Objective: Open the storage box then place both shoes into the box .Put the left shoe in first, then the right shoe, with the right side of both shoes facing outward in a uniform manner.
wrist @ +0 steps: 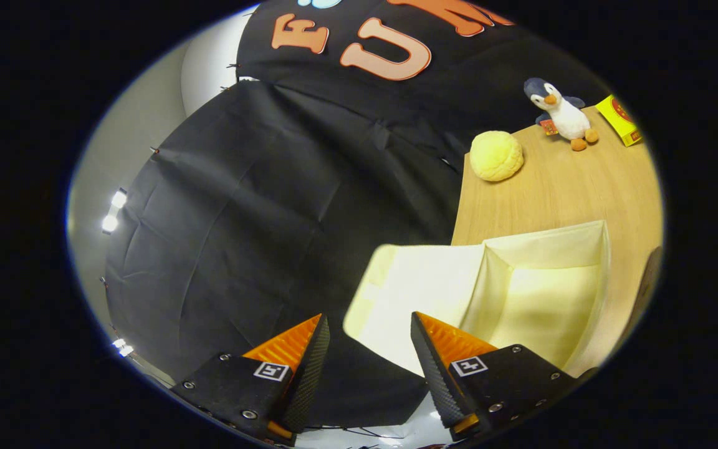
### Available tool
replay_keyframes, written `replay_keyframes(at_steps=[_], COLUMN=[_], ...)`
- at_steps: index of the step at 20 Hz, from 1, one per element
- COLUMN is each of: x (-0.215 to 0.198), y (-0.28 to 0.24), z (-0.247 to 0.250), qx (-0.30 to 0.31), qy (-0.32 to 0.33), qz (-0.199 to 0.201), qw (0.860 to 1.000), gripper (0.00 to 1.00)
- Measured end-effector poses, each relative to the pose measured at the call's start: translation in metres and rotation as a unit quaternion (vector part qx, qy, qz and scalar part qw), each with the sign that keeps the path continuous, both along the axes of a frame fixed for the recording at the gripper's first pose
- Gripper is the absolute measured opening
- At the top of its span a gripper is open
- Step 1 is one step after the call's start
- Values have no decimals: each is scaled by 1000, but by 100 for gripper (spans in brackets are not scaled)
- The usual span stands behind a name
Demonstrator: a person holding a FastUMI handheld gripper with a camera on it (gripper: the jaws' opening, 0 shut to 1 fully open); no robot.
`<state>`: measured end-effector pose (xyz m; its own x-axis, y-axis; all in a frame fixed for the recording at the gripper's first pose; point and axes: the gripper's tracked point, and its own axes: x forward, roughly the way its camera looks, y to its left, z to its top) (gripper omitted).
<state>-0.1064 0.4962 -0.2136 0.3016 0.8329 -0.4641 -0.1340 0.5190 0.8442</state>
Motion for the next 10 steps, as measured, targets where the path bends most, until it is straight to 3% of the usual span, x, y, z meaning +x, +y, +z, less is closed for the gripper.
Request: replay_keyframes(at_steps=[5,10], x=[0,-12], y=[-86,-179], z=[-53,-102], qx=[-114,-208], qy=[-54,-73], qz=[-8,-31], qw=[992,975], gripper=[81,91])
